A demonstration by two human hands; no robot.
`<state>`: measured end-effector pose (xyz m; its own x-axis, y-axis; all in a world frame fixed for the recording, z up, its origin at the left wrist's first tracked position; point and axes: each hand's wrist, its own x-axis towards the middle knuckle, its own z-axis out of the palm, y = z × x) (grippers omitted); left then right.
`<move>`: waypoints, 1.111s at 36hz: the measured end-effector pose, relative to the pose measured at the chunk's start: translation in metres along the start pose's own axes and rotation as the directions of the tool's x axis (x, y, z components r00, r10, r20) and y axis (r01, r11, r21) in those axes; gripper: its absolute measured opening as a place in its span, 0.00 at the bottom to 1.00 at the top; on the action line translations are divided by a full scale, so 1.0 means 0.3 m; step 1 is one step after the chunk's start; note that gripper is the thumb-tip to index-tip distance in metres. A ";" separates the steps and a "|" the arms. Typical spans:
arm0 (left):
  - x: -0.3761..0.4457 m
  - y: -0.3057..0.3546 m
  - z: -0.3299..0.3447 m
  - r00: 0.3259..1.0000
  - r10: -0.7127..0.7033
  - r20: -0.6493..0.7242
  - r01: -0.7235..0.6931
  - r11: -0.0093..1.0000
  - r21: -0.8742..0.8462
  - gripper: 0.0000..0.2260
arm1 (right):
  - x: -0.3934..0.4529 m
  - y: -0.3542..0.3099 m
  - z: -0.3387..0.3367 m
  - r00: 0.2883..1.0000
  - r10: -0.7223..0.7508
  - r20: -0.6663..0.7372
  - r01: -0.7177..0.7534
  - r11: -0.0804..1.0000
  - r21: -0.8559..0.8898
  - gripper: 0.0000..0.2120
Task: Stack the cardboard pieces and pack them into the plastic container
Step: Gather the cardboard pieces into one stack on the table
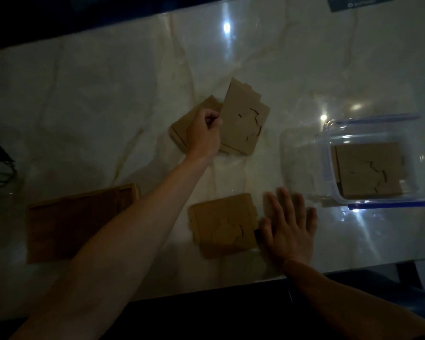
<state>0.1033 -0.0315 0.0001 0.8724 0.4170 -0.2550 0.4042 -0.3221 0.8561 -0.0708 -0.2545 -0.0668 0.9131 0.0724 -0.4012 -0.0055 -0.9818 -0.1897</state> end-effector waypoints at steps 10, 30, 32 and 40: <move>-0.179 -0.106 -0.205 0.992 -0.036 0.124 0.041 0.998 -0.038 0.05 | 0.001 0.005 -0.005 1.000 -0.023 -0.001 0.023 1.000 0.005 0.32; -0.422 -0.317 -0.206 0.930 -0.079 0.358 -0.034 0.954 0.298 0.07 | 0.008 0.009 0.018 0.999 -0.004 -0.048 0.003 1.000 -0.026 0.32; -0.421 -0.320 -0.196 0.931 -0.063 0.359 -0.065 0.941 0.333 0.04 | 0.009 0.008 0.019 0.999 0.003 -0.052 -0.005 1.000 -0.025 0.33; -0.428 -0.327 -0.181 0.930 0.167 0.327 -0.314 0.826 0.468 0.05 | 0.006 0.002 0.011 0.999 0.002 -0.050 -0.002 1.000 -0.009 0.32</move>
<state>-0.0633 -0.0071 -0.0267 0.9689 0.0555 -0.2411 0.1891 -0.7946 0.5770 -0.0706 -0.2544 -0.0707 0.9323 0.0620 -0.3563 -0.0038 -0.9835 -0.1811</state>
